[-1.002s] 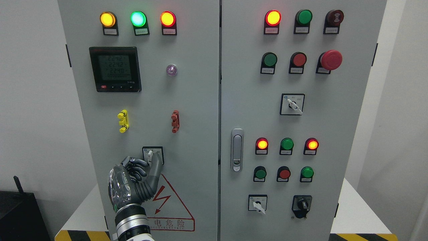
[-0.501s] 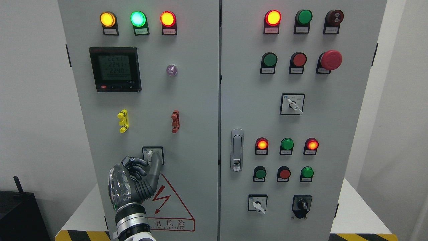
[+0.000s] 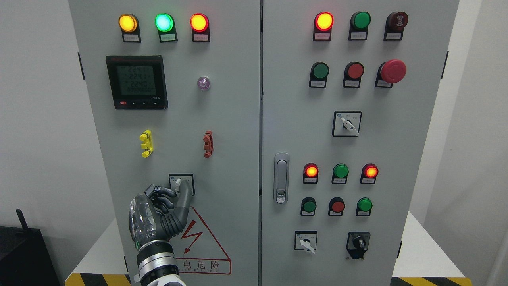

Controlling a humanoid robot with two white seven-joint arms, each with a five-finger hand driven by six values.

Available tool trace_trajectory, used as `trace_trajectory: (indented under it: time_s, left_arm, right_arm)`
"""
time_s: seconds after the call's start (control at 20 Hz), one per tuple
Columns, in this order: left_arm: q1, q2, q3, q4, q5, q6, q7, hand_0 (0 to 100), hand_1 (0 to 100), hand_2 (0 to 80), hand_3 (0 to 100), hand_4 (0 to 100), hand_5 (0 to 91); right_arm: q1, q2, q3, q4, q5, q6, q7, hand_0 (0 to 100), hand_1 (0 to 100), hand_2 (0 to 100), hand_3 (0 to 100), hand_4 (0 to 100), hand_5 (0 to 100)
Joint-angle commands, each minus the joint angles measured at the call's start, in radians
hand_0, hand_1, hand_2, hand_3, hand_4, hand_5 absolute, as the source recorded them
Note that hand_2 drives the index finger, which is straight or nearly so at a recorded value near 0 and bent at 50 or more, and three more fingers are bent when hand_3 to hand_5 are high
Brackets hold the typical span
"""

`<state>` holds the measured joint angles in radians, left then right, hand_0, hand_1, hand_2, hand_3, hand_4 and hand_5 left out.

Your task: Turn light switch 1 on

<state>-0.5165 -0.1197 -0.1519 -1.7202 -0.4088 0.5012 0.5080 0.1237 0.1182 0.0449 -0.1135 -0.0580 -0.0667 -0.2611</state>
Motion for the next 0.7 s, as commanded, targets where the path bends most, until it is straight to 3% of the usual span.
trace_trajectory:
  time_s: [0.0, 0.4, 0.65]
  left_arm:
    - [0.0, 0.0, 0.0, 0.001, 0.002, 0.0, -0.003, 32, 50, 65.9, 90, 90, 78.8]
    - [0.001, 0.0, -0.006, 0.001, 0.002, -0.001, -0.017, 41, 50, 66.1, 90, 90, 78.8]
    - [0.001, -0.002, -0.011, 0.001, 0.004, -0.001, -0.019, 47, 45, 66.8, 90, 90, 78.8]
  right_arm:
    - [0.001, 0.0, 0.0, 0.0, 0.0, 0.001, 0.0, 12, 39, 0, 0, 0, 0]
    - [-0.001, 0.0, 0.001, 0.0, 0.0, 0.001, 0.0, 12, 39, 0, 0, 0, 0]
    - [-0.001, 0.0, 0.001, 0.0, 0.001, -0.001, 0.0, 12, 39, 0, 0, 0, 0]
